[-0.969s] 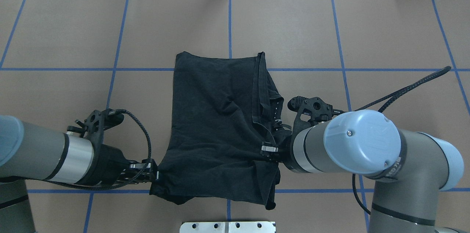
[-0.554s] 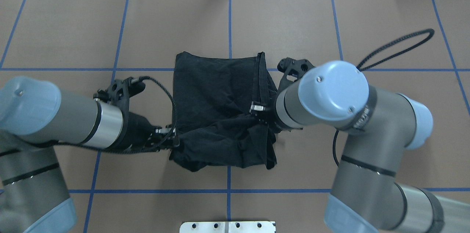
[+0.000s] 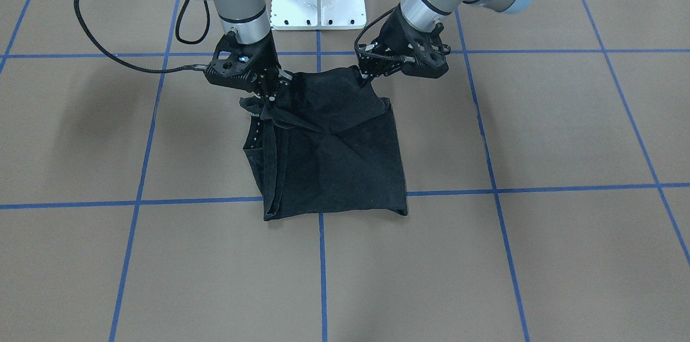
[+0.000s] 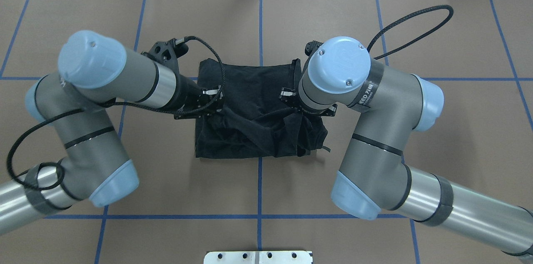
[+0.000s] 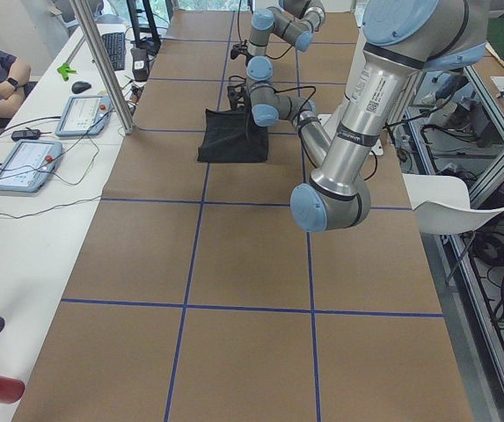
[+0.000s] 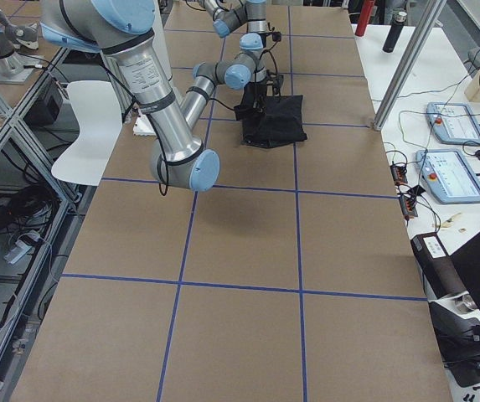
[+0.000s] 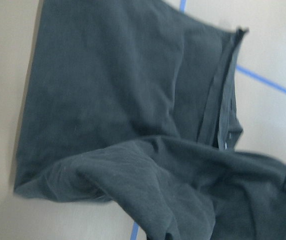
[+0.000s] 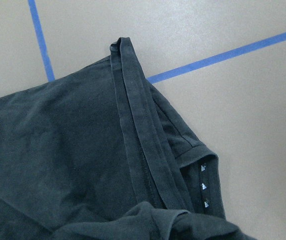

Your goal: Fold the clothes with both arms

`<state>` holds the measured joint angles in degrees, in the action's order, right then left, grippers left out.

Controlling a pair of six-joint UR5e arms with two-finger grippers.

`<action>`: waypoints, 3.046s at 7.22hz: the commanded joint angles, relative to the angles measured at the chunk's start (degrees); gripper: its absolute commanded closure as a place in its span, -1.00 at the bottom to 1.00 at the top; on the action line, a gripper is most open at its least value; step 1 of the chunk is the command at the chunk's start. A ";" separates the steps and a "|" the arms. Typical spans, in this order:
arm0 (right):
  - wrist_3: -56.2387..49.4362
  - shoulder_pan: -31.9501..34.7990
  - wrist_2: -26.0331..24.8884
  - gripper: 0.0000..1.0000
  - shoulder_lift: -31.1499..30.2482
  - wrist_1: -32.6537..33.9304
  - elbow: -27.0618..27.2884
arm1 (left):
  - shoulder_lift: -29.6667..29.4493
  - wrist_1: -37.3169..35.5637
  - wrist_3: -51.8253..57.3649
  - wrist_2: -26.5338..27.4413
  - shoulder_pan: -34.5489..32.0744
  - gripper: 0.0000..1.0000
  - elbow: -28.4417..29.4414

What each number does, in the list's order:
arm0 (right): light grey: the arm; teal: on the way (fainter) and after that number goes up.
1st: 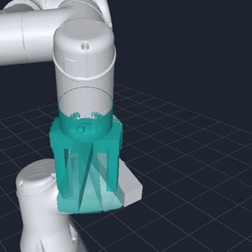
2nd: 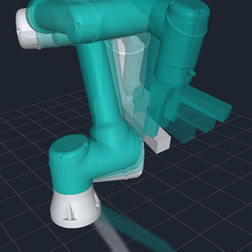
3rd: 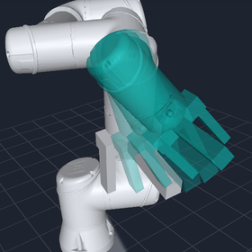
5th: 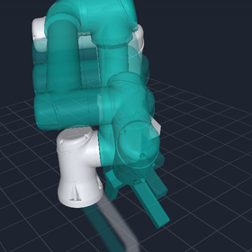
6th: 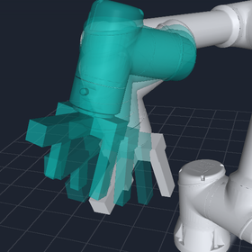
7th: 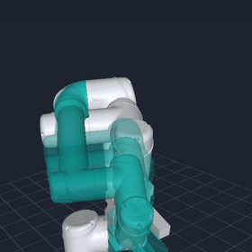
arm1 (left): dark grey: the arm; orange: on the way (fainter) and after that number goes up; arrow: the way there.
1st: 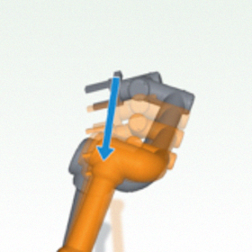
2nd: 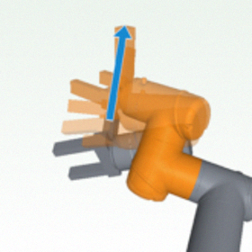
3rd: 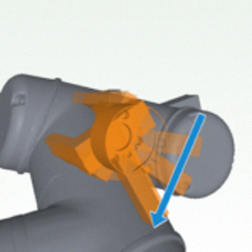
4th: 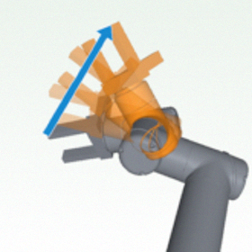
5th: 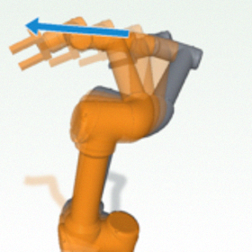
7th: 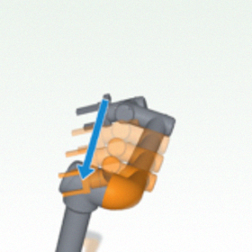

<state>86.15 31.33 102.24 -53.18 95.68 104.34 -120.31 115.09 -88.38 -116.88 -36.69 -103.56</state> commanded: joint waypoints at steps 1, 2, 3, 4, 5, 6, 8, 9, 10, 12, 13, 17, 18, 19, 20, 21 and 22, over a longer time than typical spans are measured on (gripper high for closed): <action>-1.07 1.18 -0.11 1.00 2.80 0.03 -4.83 | -3.69 -0.13 4.87 -0.02 -3.73 1.00 6.93; -2.47 1.97 -0.11 1.00 3.60 -0.05 -6.85 | -4.92 -0.13 6.19 0.07 -5.05 1.00 9.49; -3.52 2.94 -0.11 1.00 3.78 -0.14 -8.26 | -5.54 -0.04 7.95 0.25 -6.19 1.00 11.86; -5.10 3.64 -0.02 1.00 4.22 -0.14 -10.10 | -6.68 -0.04 9.70 0.25 -7.25 1.00 14.67; -5.47 4.17 -0.02 1.00 4.57 -3.36 -13.08 | -7.82 0.31 10.59 1.38 -7.52 1.00 17.31; -5.38 4.79 -0.02 1.00 4.58 -9.05 -16.59 | -9.14 0.48 11.38 2.78 -7.52 1.00 19.86; -5.55 5.49 -0.02 1.00 4.84 -13.32 -20.57 | -10.56 0.75 12.52 4.72 -7.44 1.00 23.82; -5.56 5.76 -0.02 1.00 5.88 -13.33 -22.49 | -10.82 0.66 14.80 4.82 -7.52 1.00 24.80; -5.56 6.37 -0.02 0.52 7.63 -13.41 -25.04 | -10.91 0.84 15.17 4.90 -7.61 0.68 25.59; -5.38 9.51 2.50 -0.99 10.18 -13.24 -26.12 | -11.00 3.37 16.75 4.47 -9.27 -1.00 25.51; -5.55 10.93 8.36 -0.99 10.72 -13.06 -25.77 | -10.91 3.82 17.10 3.77 -11.20 -1.00 25.16; -6.17 -1.58 0.21 -0.96 10.72 -2.85 -16.92 | -9.51 3.74 24.84 -1.86 -12.62 -1.00 24.63; -6.17 -3.89 -0.72 -0.73 10.55 0.70 -13.76 | -9.42 3.74 24.75 -1.86 -12.62 -1.00 24.72; -6.17 -6.08 -3.42 -0.37 11.51 1.08 -14.25 | -9.24 3.74 24.92 -1.86 -12.62 -1.00 24.63; -6.08 -6.80 -5.28 0.21 14.04 1.09 -16.60 | -8.20 4.00 25.27 -2.12 -12.62 -1.00 23.93; -5.65 -6.72 -5.47 0.99 17.81 0.83 -21.58 | -6.79 4.52 27.89 -2.21 -12.71 -1.00 22.97; -5.47 -6.81 -5.99 1.00 20.63 0.56 -25.98 | -6.61 4.36 31.39 -2.39 -13.41 -1.00 22.87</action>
<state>80.40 24.76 97.03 -36.16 96.45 83.46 -127.61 119.38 -60.43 -119.08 -49.56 -80.23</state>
